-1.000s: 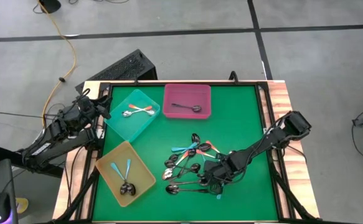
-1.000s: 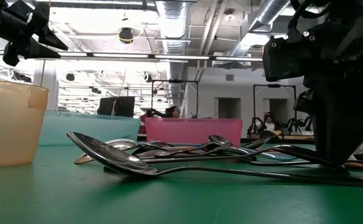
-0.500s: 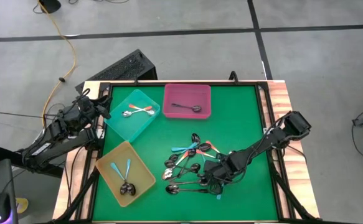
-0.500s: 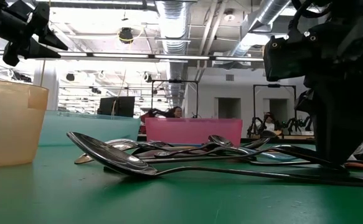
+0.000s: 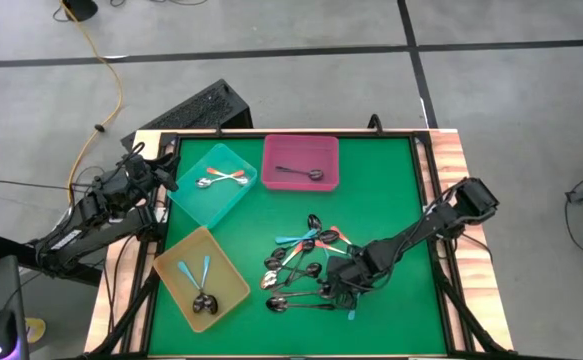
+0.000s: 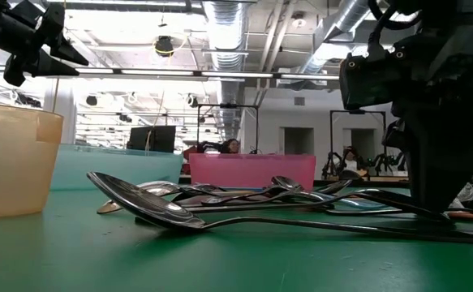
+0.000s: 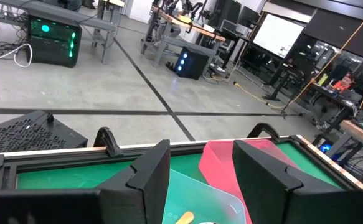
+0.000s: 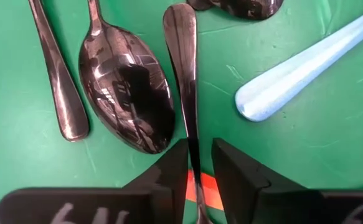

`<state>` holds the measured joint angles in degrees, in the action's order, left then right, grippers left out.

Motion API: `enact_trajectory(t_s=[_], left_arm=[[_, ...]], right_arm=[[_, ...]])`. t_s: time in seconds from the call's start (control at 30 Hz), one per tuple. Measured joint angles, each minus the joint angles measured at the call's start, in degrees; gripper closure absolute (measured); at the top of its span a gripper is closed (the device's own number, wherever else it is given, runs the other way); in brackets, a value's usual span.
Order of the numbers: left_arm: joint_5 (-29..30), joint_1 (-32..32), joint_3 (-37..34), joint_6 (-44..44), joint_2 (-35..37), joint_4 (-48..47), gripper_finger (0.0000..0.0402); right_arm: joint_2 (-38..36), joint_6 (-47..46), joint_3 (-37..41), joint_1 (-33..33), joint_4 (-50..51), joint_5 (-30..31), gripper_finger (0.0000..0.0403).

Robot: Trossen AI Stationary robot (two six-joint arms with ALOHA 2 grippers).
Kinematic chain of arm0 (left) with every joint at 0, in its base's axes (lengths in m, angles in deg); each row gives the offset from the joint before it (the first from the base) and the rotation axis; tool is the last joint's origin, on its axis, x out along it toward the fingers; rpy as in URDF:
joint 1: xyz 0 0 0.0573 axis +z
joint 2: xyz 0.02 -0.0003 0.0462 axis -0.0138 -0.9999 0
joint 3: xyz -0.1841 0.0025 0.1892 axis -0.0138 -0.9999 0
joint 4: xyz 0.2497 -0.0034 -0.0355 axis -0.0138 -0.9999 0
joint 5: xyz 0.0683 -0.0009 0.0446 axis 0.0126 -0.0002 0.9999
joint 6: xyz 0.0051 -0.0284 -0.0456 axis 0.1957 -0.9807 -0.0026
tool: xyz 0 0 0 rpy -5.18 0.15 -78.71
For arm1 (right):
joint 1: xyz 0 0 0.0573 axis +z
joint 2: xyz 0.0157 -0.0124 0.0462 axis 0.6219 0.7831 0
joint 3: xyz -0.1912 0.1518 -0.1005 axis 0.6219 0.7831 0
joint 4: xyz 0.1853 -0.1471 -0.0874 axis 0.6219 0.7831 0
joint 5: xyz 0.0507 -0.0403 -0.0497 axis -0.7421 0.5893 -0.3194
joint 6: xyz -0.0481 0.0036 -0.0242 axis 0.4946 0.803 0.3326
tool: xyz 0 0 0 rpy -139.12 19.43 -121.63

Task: Sort silverware by color (type)
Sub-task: Put the black spoon into the pink bin

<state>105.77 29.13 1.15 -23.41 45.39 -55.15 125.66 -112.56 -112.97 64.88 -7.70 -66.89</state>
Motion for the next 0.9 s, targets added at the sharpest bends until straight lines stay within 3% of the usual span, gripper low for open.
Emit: enact_trajectory(t_s=[0.4,0.9], left_arm=[[-0.2,0.0,0.0,0.0,0.0,0.0,0.0243],[0.1,0.0,0.0,0.0,0.0,0.0,0.0243]], right_arm=[[-0.1,0.9,0.0,-2.3,0.6,-1.0,0.0392],[-0.3,5.4,-3.1,-2.5,1.2,-1.5,0.0394]])
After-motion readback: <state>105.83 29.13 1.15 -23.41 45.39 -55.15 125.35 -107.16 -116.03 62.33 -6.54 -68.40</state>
